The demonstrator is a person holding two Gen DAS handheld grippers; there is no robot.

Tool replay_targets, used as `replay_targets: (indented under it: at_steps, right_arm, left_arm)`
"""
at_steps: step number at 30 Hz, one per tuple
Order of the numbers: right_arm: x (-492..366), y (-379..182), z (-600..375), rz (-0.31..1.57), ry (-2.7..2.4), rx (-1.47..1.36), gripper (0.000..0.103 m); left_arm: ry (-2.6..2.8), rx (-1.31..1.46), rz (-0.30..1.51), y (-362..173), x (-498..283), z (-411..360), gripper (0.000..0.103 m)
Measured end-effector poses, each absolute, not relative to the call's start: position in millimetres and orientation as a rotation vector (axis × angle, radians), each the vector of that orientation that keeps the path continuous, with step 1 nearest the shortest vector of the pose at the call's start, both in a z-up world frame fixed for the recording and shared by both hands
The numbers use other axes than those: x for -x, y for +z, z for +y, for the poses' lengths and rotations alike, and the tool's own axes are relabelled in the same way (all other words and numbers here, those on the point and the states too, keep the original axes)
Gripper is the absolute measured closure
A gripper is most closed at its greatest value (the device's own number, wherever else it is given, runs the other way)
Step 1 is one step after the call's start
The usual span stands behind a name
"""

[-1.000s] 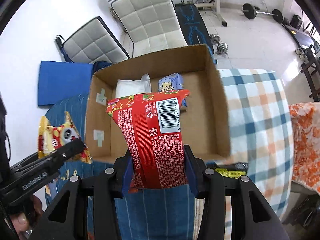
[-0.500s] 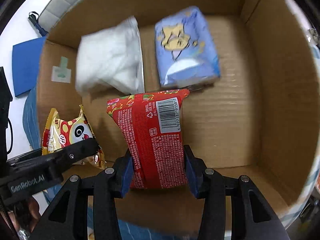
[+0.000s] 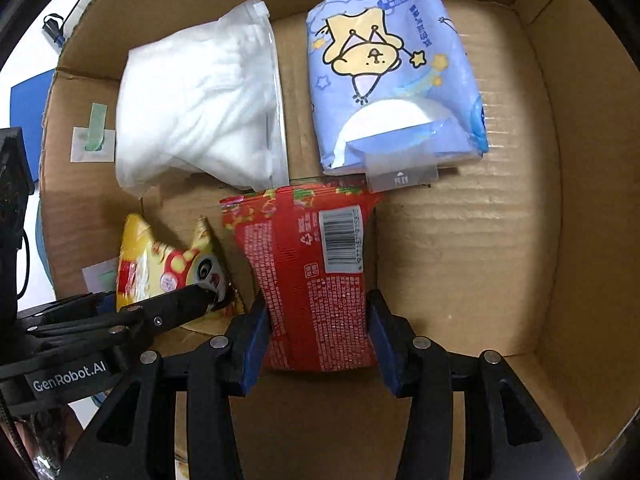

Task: Organize soft objects
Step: 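Carry both bags into the box and open both grippers, then lift both tools out and move toward the remaining packs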

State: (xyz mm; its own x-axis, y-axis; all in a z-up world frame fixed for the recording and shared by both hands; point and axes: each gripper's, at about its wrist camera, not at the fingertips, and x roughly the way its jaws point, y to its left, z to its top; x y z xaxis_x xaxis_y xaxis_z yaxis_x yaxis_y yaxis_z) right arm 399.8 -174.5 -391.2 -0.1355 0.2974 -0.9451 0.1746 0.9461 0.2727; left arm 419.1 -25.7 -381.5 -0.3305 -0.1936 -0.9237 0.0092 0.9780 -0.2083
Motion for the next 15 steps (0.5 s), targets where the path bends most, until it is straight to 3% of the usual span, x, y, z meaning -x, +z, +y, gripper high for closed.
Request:
replay_targets:
  at_steps: [7, 15]
  right_arm:
    - [-404.8, -380.1, -182.2, 1.704, 0.094, -0.328, 0.048]
    - [-388.9, -334.5, -178.1, 1.636, 0.075, -0.210, 0.045]
  left_arm:
    - [-0.238, 0.158, 1.859, -357.3, -410.3, -32.8, 0.033]
    - [-0.236, 0.116, 1.733, -306.0, -383.0, -44.7, 0.031]
